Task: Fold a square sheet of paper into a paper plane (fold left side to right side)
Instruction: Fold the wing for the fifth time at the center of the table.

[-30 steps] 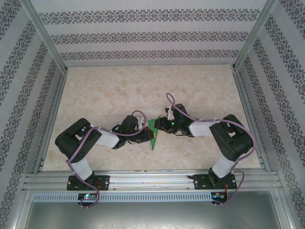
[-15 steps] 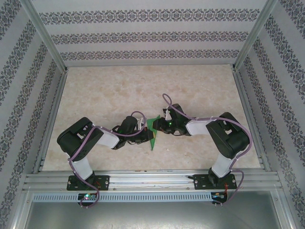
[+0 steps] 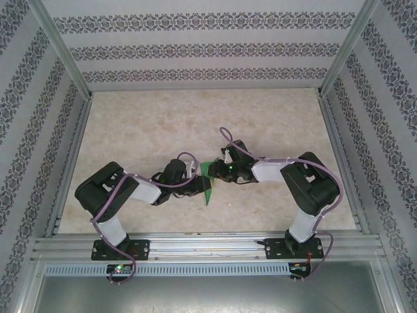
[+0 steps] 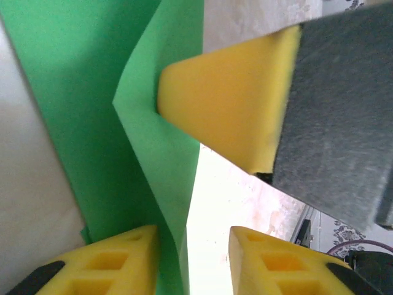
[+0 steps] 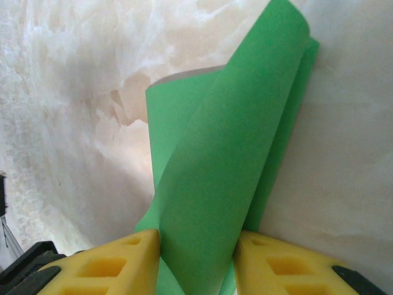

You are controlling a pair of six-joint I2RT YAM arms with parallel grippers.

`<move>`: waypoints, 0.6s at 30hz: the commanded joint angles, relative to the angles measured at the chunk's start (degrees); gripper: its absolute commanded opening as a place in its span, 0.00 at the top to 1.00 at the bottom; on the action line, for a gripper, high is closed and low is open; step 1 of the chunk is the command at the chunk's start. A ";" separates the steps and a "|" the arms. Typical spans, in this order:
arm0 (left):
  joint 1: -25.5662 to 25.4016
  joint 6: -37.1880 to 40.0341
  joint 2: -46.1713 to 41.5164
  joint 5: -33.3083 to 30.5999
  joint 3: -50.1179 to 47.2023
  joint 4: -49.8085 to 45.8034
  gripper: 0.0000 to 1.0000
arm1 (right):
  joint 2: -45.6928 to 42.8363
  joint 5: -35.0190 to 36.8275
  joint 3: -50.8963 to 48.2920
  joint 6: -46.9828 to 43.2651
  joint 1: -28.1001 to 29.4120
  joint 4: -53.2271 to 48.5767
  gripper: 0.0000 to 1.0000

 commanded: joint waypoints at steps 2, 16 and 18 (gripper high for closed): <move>2.07 1.99 -5.36 -1.63 -1.69 -3.77 0.56 | 2.83 2.29 0.40 -1.63 1.02 -0.97 0.62; 4.82 3.70 -2.16 0.45 3.38 -9.27 0.53 | 2.94 2.11 0.58 -1.72 1.16 -1.15 0.62; 4.86 3.05 -0.72 1.18 3.79 -7.57 0.56 | 2.96 2.02 0.66 -1.80 1.17 -1.32 0.62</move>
